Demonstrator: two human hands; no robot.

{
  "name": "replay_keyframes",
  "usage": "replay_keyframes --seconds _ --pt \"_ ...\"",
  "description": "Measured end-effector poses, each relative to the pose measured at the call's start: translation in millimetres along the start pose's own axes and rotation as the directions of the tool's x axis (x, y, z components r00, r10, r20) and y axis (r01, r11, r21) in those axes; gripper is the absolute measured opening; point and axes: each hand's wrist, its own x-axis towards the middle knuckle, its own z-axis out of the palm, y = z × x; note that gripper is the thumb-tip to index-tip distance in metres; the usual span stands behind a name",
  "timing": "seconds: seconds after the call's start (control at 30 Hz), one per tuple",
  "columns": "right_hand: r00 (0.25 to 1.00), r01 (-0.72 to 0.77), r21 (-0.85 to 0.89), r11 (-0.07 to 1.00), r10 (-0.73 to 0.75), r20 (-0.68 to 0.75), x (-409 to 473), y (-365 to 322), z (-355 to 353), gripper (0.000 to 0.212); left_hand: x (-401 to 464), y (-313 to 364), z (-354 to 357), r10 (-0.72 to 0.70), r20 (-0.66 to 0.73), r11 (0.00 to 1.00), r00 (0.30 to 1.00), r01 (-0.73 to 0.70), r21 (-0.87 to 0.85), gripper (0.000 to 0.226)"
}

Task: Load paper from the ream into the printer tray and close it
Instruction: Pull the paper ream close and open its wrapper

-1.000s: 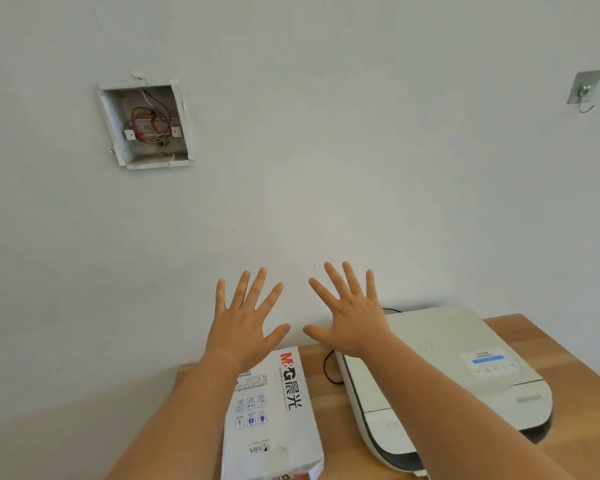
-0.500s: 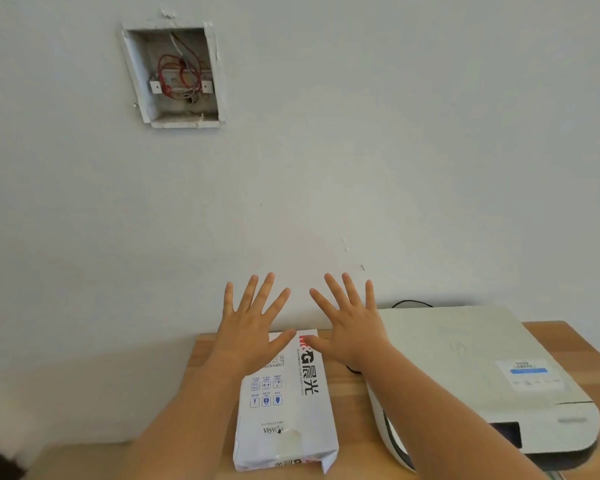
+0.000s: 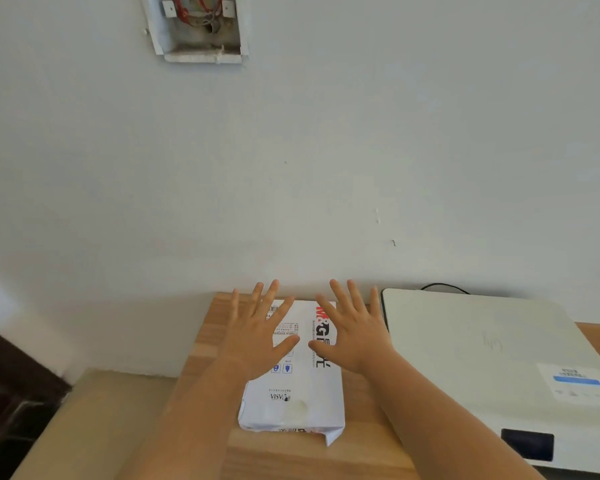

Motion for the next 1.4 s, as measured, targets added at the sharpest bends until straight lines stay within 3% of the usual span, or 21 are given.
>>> replay_keyframes --seconds 0.63,1.07,1.2,1.4 --pt "0.932 -0.101 0.004 0.995 0.093 0.349 -55.5 -37.4 91.4 0.086 -54.6 -4.0 99.7 0.064 0.299 0.983 0.952 -0.009 -0.182 0.070" --pt "0.917 -0.104 0.049 0.993 0.077 0.392 -71.1 -51.7 116.0 0.084 -72.6 5.3 108.2 0.091 0.363 0.976 0.928 -0.011 -0.217 0.079" --pt "0.920 -0.099 0.102 0.990 0.052 0.389 -69.1 -54.5 118.4 0.078 -78.9 1.9 104.9 0.084 0.365 0.974 0.927 0.000 -0.226 0.082" --pt "0.915 -0.238 0.205 0.949 0.148 0.375 -62.4 -65.8 126.2 0.044 -91.3 -1.2 106.8 0.060 0.367 0.967 0.928 0.037 -0.252 0.082"
